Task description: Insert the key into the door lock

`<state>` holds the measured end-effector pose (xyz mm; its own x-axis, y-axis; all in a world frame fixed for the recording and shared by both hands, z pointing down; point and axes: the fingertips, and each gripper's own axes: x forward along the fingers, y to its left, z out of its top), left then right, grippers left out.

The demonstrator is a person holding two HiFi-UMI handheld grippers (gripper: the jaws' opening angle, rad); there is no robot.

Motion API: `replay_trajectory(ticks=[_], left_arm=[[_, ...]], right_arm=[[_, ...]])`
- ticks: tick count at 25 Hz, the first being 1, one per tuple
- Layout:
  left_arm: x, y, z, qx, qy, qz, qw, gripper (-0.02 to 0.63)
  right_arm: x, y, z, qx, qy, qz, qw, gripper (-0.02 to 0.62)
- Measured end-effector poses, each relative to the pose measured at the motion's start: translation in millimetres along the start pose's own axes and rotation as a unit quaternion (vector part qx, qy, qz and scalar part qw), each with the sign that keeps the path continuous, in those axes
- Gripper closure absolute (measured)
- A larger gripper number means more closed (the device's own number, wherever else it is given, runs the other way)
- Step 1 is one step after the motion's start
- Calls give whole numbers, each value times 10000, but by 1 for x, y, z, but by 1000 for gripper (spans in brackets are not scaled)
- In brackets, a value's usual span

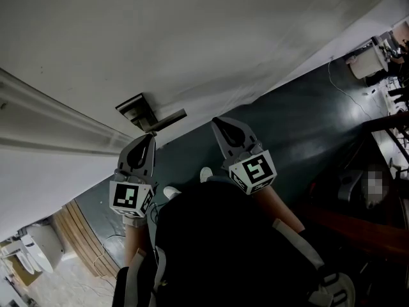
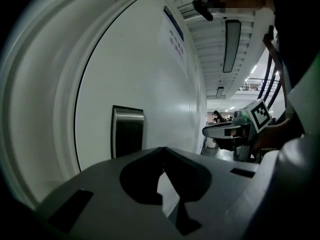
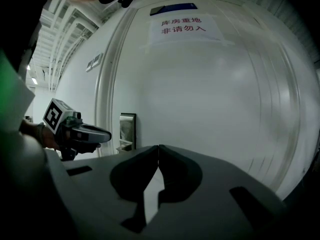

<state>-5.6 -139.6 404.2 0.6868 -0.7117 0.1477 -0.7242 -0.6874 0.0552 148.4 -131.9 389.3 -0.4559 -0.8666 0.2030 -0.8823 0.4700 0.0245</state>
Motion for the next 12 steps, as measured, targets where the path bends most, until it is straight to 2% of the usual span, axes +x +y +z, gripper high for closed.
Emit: replay_trajectory(ticks=[12], left_arm=[[-12,-8,2,-99,-109,112,9998,598]], right_arm=[[-8,2,-3,35,-36,34,10000,580]])
